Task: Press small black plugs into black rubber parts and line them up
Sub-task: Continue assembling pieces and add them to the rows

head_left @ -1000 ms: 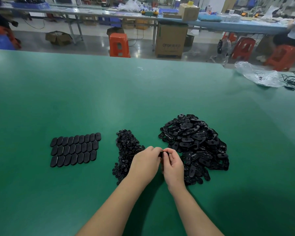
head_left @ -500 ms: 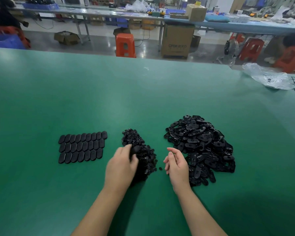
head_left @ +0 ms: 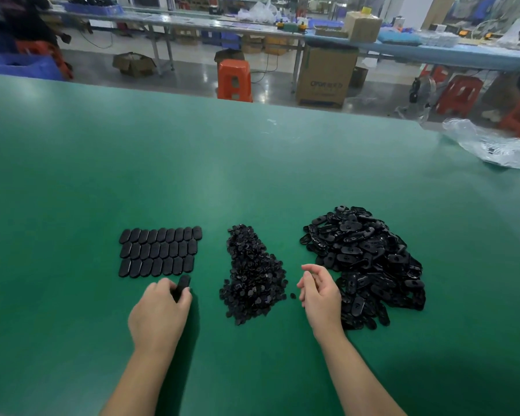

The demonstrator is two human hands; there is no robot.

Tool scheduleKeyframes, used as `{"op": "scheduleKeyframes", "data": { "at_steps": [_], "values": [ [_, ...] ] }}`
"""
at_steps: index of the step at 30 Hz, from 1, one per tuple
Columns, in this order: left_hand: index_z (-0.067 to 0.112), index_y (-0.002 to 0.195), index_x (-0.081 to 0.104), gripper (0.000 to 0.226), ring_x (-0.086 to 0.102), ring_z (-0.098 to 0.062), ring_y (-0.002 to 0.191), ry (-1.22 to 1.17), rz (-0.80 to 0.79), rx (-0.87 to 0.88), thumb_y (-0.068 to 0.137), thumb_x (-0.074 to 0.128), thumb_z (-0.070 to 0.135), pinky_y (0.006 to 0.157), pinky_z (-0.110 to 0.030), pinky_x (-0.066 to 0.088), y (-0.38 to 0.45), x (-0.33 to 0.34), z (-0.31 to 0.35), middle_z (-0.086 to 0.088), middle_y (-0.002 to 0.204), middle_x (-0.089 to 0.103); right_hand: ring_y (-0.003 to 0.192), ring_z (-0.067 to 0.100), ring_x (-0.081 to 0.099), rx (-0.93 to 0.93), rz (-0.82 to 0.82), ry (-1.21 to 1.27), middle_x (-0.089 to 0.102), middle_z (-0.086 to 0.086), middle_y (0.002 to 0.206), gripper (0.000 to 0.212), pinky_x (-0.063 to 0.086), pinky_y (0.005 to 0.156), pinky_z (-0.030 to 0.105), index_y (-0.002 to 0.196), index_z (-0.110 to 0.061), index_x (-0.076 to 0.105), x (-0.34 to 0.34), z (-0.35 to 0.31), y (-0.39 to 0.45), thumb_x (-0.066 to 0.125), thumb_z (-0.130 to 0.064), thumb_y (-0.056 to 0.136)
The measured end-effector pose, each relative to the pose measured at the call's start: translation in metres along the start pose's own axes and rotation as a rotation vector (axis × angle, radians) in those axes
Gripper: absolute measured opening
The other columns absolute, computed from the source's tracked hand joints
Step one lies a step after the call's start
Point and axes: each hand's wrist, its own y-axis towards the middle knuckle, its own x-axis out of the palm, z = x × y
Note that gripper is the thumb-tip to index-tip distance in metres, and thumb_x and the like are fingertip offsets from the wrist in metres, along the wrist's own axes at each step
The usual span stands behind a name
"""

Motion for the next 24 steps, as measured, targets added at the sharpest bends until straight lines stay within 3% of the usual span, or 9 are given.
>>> {"op": "scheduleKeyframes", "data": {
  "at_steps": [9,14,18,21,24],
  "values": [
    [0.025,0.086,0.054,0.027,0.047,-0.015,0.059,0.010,0.016,0.032,0.089,0.065,0.050,0.049,-0.026,0.028,0.002,-0.003,0.008,0.011,0.073,0.045,0.055,0.008,0.051,-0.012,-0.013,-0.005,0.064,-0.001,0.074,0.016,0.042,0.052,0.027,0.104,-0.022,0.064,-0.001,-0.002,-0.002,0.052,-0.012,0.104],
    [0.020,0.101,0.067,0.013,0.054,-0.006,0.058,-0.152,-0.021,0.314,0.095,0.063,0.031,0.049,-0.026,0.043,-0.004,0.005,0.035,0.012,0.080,0.057,0.055,0.009,0.050,-0.010,-0.020,-0.006,0.064,0.000,0.075,0.016,0.040,0.052,0.027,0.104,-0.021,0.064,0.000,-0.002,-0.001,0.051,-0.012,0.104],
    [0.022,0.121,0.066,0.025,0.059,-0.012,0.071,-0.156,-0.121,0.396,0.101,0.052,0.030,0.064,-0.031,0.048,-0.003,0.021,0.061,0.007,0.095,0.057,0.055,0.009,0.050,-0.006,-0.016,-0.016,0.065,-0.001,0.075,0.017,0.041,0.051,0.027,0.104,-0.023,0.064,0.000,-0.001,0.000,0.051,-0.013,0.104],
    [0.023,0.117,0.066,0.026,0.060,-0.016,0.080,-0.131,-0.159,0.361,0.101,0.048,0.033,0.067,-0.032,0.048,0.004,0.030,0.067,0.006,0.096,0.057,0.054,0.008,0.050,0.002,-0.019,-0.017,0.065,-0.002,0.074,0.017,0.040,0.049,0.024,0.103,-0.024,0.064,0.000,-0.001,0.000,0.051,-0.013,0.104],
    [0.022,0.108,0.070,0.022,0.059,-0.015,0.076,-0.143,-0.124,0.364,0.101,0.050,0.031,0.061,-0.030,0.045,0.008,0.035,0.063,0.008,0.089,0.056,0.054,0.009,0.049,-0.003,-0.010,-0.033,0.066,-0.002,0.073,0.017,0.040,0.048,0.025,0.101,-0.024,0.064,0.001,0.000,0.001,0.051,-0.013,0.104]
  ]
}}
